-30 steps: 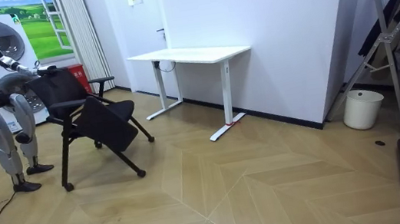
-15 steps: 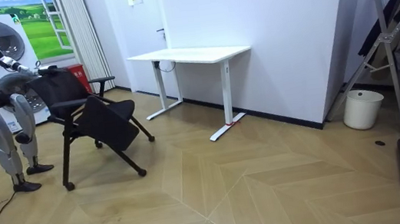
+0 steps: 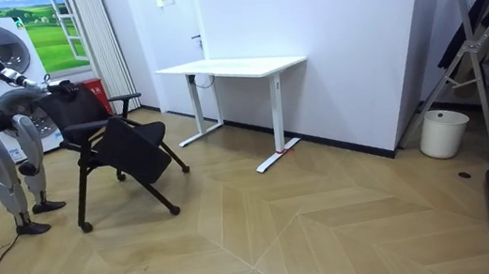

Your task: Push chair

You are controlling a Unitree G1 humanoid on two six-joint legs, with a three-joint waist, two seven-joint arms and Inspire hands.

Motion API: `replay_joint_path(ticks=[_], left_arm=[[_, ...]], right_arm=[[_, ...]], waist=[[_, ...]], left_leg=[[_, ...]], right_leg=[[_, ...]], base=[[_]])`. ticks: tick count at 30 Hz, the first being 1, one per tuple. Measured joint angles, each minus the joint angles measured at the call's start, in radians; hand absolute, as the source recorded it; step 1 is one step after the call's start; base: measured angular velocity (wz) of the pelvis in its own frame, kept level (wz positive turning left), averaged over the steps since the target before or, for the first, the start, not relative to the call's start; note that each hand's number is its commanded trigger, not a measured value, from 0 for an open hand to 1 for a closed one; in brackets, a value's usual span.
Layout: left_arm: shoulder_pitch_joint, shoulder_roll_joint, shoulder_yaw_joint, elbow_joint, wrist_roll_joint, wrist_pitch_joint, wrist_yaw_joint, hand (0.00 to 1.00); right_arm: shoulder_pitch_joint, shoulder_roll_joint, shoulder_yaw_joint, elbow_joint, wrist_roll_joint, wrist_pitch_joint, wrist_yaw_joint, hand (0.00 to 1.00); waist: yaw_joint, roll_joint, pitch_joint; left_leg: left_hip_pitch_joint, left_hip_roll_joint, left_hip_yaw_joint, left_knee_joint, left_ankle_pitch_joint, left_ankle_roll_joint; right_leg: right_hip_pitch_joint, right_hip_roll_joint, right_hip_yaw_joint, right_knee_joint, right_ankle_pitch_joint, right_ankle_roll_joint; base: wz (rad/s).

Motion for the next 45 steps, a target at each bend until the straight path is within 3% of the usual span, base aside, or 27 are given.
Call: replay_joint_path(ticks=[6,12,16,20,28,33,45], left_arm=[[-0.014,-0.003,-0.004,0.032,0.0,-0.006,0.039,1.0],[-0.017,0.004,-0.016,0.017,0.0,-0.005,0.038,1.0],[-0.044,0.005,-0.041,0.018,0.0,0.005,0.035,1.0],[-0.055,0.011,-0.061,-0.005,-0.001,0.011,0.021,1.0],[-0.044,0.015,-0.083,-0.063,0.0,0.033,-0.006,1.0],[-0.049,0.021,-0.103,-0.079,-0.001,0.055,-0.025,1.0],[-0.061,0.027,-0.12,-0.114,0.0,0.075,-0.059,1.0]], right_arm=[[0.0,-0.001,-0.001,-0.035,-0.083,-0.001,-0.112,0.0],[-0.046,-0.012,-0.002,-0.141,-0.332,-0.004,-0.25,0.0],[-0.082,-0.013,0.011,-0.29,-0.481,-0.011,-0.339,0.0],[-0.097,-0.019,0.041,-0.425,-0.636,-0.036,-0.423,0.0],[-0.096,-0.021,0.107,-0.683,-0.789,-0.039,-0.467,0.0],[-0.096,-0.024,0.192,-0.764,-0.888,-0.038,-0.488,0.0],[-0.094,-0.026,0.309,-0.946,-1.085,-0.028,-0.455,0.0]], waist=[[0.004,0.0,0.0002],[0.011,-0.001,0.001],[0.038,-0.012,0.0081],[0.055,-0.019,0.0069],[0.082,-0.021,0.0055],[0.103,-0.033,-0.0018],[0.112,-0.044,0.0038]], left_leg=[[-0.003,-0.001,-0.002,0.0,0.0,0.0],[-0.007,-0.002,0.001,0.001,0.0,0.0],[-0.013,-0.004,0.001,0.013,0.001,0.001],[-0.02,-0.003,0.001,0.015,0.001,0.001],[-0.024,-0.002,0.005,0.015,0.001,0.001],[-0.022,-0.001,0.005,0.015,0.001,0.001],[-0.036,-0.002,-0.002,0.015,0.001,0.001]], right_leg=[[0.0,-0.001,0.002,0.0,0.0,0.0],[-0.002,-0.003,-0.001,0.002,0.001,0.001],[-0.015,-0.006,0.0,0.014,0.0,0.003],[-0.019,-0.005,0.001,0.002,0.0,0.003],[-0.021,-0.006,-0.001,-0.003,0.004,0.002],[-0.018,-0.005,0.0,0.001,0.006,0.0],[-0.019,-0.006,-0.003,-0.002,0.009,0.003]], base=[[0.0],[0.0],[0.0],[0.0],[0.0],[-0.04],[0.01]])
